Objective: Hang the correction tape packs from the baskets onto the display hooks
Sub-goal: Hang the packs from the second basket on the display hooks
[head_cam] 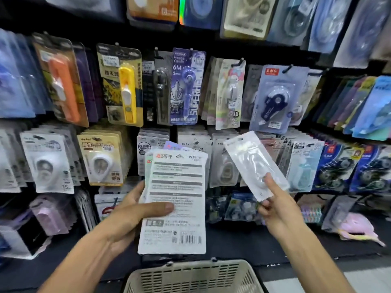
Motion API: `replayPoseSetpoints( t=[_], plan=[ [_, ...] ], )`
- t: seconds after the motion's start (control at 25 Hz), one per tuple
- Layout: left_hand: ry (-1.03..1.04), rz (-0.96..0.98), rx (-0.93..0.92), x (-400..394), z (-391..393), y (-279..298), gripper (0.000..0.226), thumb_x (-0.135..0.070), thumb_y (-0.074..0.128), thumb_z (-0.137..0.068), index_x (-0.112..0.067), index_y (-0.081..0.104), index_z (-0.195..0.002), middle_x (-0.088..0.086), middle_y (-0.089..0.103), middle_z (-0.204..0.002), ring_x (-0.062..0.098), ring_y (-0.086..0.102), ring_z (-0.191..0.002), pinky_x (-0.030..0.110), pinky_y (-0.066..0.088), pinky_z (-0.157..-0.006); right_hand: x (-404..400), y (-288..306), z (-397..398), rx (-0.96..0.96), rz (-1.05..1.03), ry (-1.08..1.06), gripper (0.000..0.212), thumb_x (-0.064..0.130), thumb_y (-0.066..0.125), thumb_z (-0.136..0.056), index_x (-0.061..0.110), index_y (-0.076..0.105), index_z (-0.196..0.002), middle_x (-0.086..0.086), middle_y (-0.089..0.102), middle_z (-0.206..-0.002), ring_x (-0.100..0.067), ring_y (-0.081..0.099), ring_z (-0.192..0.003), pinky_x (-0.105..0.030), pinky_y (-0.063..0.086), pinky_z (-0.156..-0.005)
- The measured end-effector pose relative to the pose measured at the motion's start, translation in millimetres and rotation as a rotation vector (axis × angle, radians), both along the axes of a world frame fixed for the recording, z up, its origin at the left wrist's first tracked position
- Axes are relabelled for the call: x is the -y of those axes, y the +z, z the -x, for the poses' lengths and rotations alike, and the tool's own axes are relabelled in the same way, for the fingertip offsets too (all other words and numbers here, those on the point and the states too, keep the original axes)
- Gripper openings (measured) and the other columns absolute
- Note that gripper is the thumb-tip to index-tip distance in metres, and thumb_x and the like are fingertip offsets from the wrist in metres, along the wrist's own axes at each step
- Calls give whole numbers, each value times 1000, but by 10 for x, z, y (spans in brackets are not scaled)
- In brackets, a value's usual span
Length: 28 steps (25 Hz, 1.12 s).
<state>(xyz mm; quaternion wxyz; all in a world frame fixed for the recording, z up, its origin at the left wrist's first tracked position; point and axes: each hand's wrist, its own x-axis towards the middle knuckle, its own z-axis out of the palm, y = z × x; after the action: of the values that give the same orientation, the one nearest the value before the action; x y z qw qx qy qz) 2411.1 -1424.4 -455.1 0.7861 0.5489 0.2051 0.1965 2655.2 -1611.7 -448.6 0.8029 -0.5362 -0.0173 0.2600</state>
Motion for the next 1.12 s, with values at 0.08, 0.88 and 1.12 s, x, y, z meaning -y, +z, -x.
replayPoseSetpoints(
  t=[0.08,0.88,1.12],
  plan=[
    [54,-24,15,38,-77,14,83,10,90,-53,-19,63,-125,12,79,-110,34,78,-93,39,64,-62,-93,-2,132,-30,25,-4,23,30,77,-85,15,67,-100,2,59,-51,-7,41,-36,-19,35,-32],
    [249,-119,83,201,-325,-77,96,-23,97,-35,-25,59,-122,0,80,-107,21,78,-94,37,58,-78,-267,-18,526,-120,-34,-164,21,18,79,-85,5,65,-94,-13,57,-68,-16,57,-39,-31,57,-46],
    [278,-137,103,201,-336,-107,93,-20,98,-40,-27,59,-124,-1,80,-109,19,78,-96,38,58,-79,-320,-23,458,-96,-27,-192,21,23,79,-87,6,66,-91,-10,66,-58,-15,57,-38,-29,55,-43]
  ],
)
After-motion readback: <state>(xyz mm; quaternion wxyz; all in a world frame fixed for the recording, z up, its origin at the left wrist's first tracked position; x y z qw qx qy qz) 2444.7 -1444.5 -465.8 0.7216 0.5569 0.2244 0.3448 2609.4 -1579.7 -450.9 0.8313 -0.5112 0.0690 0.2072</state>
